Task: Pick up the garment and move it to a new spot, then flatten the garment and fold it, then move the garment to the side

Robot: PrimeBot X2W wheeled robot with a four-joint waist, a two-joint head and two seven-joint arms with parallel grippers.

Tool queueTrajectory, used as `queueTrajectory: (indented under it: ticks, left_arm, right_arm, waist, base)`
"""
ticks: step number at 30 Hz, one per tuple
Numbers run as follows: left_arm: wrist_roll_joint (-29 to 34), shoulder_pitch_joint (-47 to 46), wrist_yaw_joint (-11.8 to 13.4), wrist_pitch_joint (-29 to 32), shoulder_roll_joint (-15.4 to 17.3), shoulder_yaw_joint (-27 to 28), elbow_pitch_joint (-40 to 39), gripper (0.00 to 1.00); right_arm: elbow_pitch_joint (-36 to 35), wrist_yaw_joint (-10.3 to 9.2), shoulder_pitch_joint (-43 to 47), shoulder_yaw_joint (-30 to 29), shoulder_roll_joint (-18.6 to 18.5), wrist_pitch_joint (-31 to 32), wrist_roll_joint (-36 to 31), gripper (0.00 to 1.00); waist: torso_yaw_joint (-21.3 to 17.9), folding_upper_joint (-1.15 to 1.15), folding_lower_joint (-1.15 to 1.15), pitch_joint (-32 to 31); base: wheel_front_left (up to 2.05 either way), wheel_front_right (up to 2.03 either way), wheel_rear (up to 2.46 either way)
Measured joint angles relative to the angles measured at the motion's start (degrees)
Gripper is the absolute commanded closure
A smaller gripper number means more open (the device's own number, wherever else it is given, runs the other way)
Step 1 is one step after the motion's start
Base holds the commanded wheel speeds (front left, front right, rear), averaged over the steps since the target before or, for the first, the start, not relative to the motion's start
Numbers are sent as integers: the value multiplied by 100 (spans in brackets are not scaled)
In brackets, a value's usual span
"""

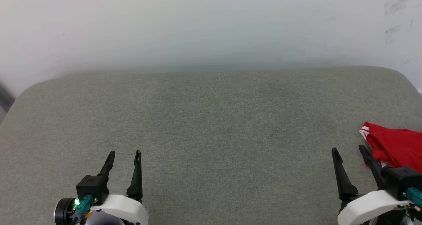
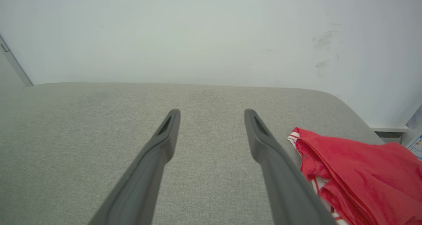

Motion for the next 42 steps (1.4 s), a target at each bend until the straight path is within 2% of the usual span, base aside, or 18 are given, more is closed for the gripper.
queueTrajectory:
  ticks: [10, 11, 17, 30, 42]
  left_arm:
    - [102, -4, -64, 0, -78, 71, -42, 0]
    - [108, -4, -97, 0, -92, 87, -54, 100]
    - [-48, 151, -129, 73, -226, 37, 158, 100]
    - [-1285, 135, -417, 441, -428, 468, 201, 100]
    - [-2199, 96, -631, 722, -597, 787, 222, 100]
  right_arm:
    - [-47, 0, -10, -10, 0, 9, 13, 0]
    - [-47, 0, -14, -13, 0, 3, 13, 100]
    - [238, 1, 77, -5, 0, 13, 166, 100]
    - [590, 1, -49, -44, -1, 20, 1791, 100]
    - [850, 0, -205, -81, -2, 40, 2963, 100]
  waist:
    - [19, 0, 1, 29]
    - [21, 0, 1, 27]
    - [25, 0, 1, 30]
    - [43, 0, 1, 43]
    - [59, 0, 1, 55]
  base:
    - [0, 0, 0]
    - [0, 0, 0]
    - [0, 0, 0]
    - [0, 0, 0]
    - [0, 0, 0]
